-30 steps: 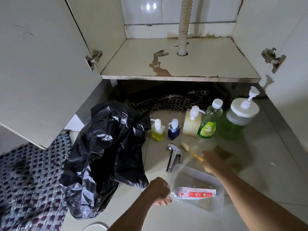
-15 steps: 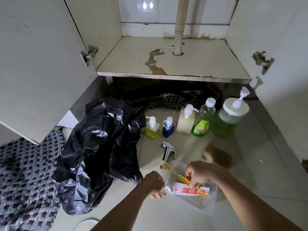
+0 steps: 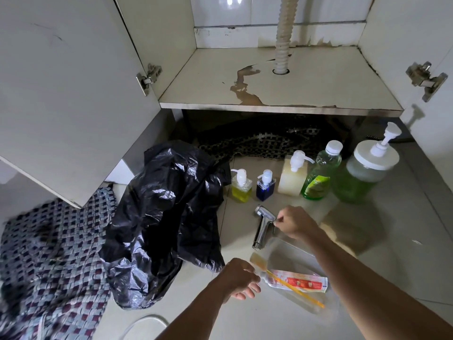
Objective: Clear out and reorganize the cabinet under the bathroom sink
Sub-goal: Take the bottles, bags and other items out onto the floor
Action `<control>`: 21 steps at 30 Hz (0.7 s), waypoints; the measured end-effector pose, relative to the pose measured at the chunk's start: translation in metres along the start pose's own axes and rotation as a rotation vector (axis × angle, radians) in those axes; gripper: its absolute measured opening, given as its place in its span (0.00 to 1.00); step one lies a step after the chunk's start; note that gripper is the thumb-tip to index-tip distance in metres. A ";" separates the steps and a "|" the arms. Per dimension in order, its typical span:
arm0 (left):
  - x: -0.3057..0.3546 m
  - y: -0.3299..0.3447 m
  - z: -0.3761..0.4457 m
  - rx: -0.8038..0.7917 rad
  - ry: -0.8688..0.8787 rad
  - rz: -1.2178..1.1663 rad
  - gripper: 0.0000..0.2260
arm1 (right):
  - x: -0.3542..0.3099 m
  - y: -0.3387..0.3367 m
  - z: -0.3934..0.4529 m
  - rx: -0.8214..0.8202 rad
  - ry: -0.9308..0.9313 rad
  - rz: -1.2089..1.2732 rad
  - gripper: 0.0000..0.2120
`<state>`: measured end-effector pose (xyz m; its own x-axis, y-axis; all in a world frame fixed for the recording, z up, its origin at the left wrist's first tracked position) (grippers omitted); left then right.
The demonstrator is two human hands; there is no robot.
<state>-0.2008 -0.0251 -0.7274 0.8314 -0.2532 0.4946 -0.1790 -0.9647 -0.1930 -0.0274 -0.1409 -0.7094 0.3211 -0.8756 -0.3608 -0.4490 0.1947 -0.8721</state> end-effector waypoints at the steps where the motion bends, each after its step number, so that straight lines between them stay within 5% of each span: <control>1: 0.000 0.001 -0.001 0.006 0.000 -0.005 0.09 | -0.001 0.008 0.004 0.025 0.055 0.040 0.14; 7: -0.004 0.006 -0.003 0.004 0.000 -0.021 0.10 | -0.010 0.039 0.016 0.005 0.209 0.150 0.33; 13: -0.007 0.003 -0.002 -0.012 -0.001 -0.019 0.12 | -0.008 0.030 0.012 0.031 0.253 0.272 0.15; 17: -0.005 0.003 -0.003 -0.019 0.017 -0.017 0.10 | 0.004 0.004 0.002 0.161 0.233 0.270 0.20; 21: -0.005 0.001 -0.004 -0.003 0.028 -0.012 0.13 | 0.005 -0.039 -0.016 0.302 -0.005 0.205 0.17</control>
<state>-0.2070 -0.0248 -0.7267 0.8183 -0.2433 0.5207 -0.1707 -0.9680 -0.1840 -0.0213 -0.1600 -0.6722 0.2541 -0.8029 -0.5393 -0.2385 0.4884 -0.8394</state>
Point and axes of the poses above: each hand's wrist, its own z-axis towards the middle knuckle, its own y-axis out of the palm, x = y × z, the point moved 5 cm from there along z, towards the middle knuckle, and after that the axes turned 7 degrees about -y, right-handed, at the moved point
